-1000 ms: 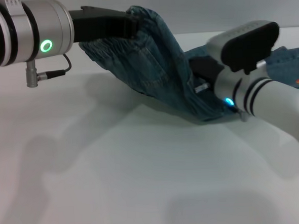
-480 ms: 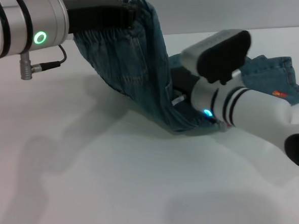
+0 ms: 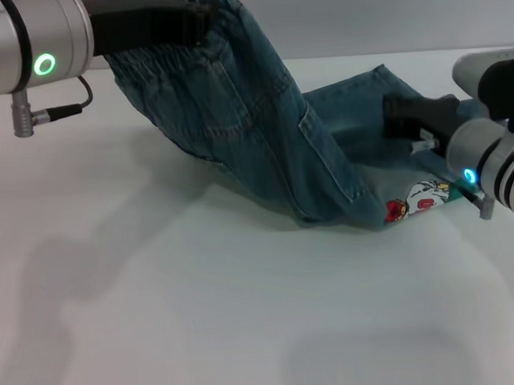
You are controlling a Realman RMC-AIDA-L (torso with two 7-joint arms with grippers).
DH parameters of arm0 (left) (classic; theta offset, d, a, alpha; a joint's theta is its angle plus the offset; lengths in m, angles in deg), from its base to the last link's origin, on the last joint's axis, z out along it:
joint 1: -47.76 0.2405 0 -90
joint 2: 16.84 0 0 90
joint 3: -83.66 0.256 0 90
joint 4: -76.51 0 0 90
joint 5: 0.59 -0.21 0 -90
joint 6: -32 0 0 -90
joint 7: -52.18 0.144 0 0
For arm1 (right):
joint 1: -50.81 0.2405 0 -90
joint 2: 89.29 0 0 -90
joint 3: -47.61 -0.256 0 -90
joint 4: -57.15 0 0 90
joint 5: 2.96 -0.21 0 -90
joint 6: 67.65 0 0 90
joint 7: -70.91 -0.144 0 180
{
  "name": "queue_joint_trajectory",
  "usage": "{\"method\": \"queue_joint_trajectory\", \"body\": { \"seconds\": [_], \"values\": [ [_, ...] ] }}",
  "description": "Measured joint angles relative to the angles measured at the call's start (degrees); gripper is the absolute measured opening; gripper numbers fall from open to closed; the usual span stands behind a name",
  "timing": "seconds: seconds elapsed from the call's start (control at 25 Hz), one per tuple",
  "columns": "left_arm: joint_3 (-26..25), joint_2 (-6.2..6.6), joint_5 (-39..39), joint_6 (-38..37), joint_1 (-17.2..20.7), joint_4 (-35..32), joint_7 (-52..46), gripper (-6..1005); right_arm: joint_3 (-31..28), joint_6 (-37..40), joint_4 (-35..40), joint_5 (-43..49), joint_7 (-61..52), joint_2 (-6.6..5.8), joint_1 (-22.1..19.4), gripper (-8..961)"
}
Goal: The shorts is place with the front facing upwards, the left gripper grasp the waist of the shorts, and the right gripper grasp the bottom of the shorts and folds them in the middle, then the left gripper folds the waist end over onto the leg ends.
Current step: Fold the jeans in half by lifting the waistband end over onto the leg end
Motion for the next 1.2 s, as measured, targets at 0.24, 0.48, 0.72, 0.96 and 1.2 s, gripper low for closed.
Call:
{"method": "queue_joint_trajectory", "body": {
  "seconds": [0.24, 0.48, 0.72, 0.96, 1.2],
  "values": [
    [-0.45, 0.02, 0.56, -0.06, -0.54, 0.84, 0.06, 97, 3.74, -2.14, 2.25, -1.12, -0.48, 0.74, 2.82, 0],
    [-1.49, 0.02, 3.54, -0.18, -1.07, 1.55, 2.13, 102, 10.27, -2.35, 6.19, -8.22, -0.55, 0.74, 10.05, 1],
    [-1.51, -0.05, 4.19, -0.52, -1.17, 1.48, 2.34, 107, 13.85, -2.11, 6.64, -12.08, -0.56, 0.8, 13.53, 1],
    [-0.9, -0.08, 4.71, -1.23, -1.54, 1.13, 2.78, 112, 16.42, -2.08, 7.41, -14.46, -0.58, 0.83, 15.72, 1],
    [-0.77, -0.18, 5.86, -1.31, -1.84, 0.41, 3.77, 116, 20.88, -2.04, 6.94, -16.75, -0.36, 0.81, 17.24, 1]
  ]
}}
